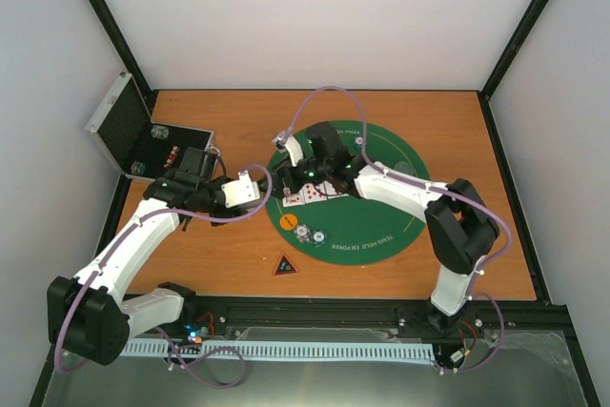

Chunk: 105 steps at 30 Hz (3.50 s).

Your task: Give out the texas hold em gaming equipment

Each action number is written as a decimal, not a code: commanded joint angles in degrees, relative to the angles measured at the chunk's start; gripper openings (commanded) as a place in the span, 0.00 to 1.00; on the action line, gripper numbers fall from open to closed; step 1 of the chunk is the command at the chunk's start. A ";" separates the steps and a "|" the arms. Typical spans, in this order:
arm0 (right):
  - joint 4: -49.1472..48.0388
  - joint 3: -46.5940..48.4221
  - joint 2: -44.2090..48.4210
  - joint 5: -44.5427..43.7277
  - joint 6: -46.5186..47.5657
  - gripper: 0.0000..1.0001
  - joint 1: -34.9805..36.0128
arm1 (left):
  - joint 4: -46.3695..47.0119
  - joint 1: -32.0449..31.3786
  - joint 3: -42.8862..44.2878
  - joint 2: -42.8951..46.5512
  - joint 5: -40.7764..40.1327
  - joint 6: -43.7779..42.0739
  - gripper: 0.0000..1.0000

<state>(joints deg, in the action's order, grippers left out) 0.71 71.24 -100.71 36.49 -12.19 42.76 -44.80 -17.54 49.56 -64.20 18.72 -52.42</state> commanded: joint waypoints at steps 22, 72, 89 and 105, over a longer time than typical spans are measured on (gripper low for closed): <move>12.00 7.77 -9.71 -0.62 4.99 0.93 1.80 | 1.29 0.03 2.46 1.88 1.85 -1.45 0.48; 25.81 11.78 -0.96 -3.16 12.40 0.03 0.51 | 1.99 0.04 0.73 0.70 0.92 -0.93 0.48; 20.57 9.21 2.51 0.99 9.88 0.03 -0.40 | 1.93 0.05 1.30 0.57 1.33 -0.92 0.48; 19.58 8.39 -1.16 2.98 8.28 0.03 -0.24 | 2.99 0.04 1.98 0.23 1.59 -0.75 0.48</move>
<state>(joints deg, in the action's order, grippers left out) 21.56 80.40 -99.98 38.26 -2.83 42.50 -43.29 -17.52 49.56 -63.68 18.87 -52.69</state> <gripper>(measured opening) 0.029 0.488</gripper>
